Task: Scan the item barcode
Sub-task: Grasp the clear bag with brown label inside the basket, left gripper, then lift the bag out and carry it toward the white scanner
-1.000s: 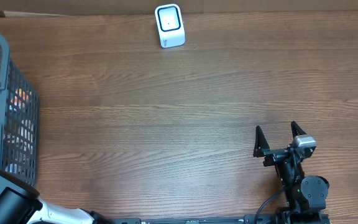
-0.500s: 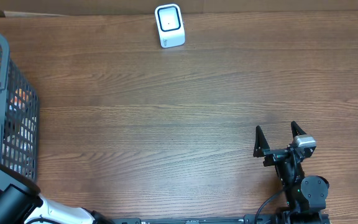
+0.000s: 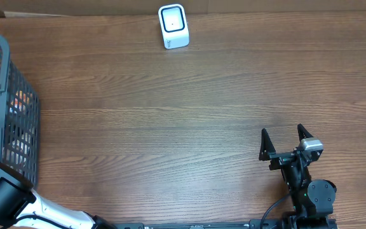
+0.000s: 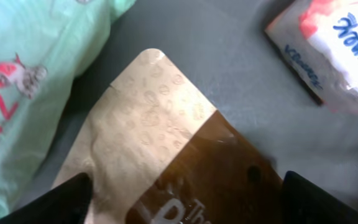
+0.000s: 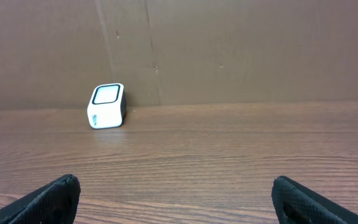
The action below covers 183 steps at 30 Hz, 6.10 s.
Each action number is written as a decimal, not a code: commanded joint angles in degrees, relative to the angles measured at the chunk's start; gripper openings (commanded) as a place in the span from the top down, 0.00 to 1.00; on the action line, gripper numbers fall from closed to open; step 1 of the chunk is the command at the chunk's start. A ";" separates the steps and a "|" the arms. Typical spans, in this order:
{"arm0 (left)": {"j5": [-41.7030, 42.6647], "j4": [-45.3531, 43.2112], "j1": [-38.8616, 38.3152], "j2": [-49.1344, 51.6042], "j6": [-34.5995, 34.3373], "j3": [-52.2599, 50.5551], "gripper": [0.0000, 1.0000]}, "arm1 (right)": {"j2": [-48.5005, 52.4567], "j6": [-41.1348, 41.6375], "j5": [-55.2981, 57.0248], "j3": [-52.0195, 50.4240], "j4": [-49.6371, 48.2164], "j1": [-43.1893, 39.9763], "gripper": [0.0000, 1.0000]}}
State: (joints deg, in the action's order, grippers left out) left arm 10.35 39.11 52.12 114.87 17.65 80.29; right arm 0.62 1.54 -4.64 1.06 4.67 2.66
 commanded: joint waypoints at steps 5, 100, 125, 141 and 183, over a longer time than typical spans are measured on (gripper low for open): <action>2.60 1.36 -0.07 5.75 0.35 -1.11 0.96 | -0.46 0.20 -0.13 -0.59 -0.24 -0.15 0.00; -12.28 14.27 -6.19 6.25 -8.85 8.07 0.96 | -0.46 0.20 -0.13 -0.59 -0.24 -0.15 0.00; 14.95 45.70 -7.17 -8.57 -38.03 69.18 0.96 | -0.46 0.20 -0.15 -0.59 -0.24 -0.15 0.00; 6.05 57.53 -52.48 -12.90 -35.93 67.52 0.96 | -0.46 0.20 -0.13 -0.59 -0.24 -0.15 0.00; -0.26 57.72 -87.49 37.22 -67.69 67.21 0.00 | -0.46 0.20 -0.13 -0.59 -0.24 -0.15 0.00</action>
State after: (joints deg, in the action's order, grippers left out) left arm 9.63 96.64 -35.55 151.57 -51.79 147.39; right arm 0.62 1.50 -4.67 1.06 4.69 2.66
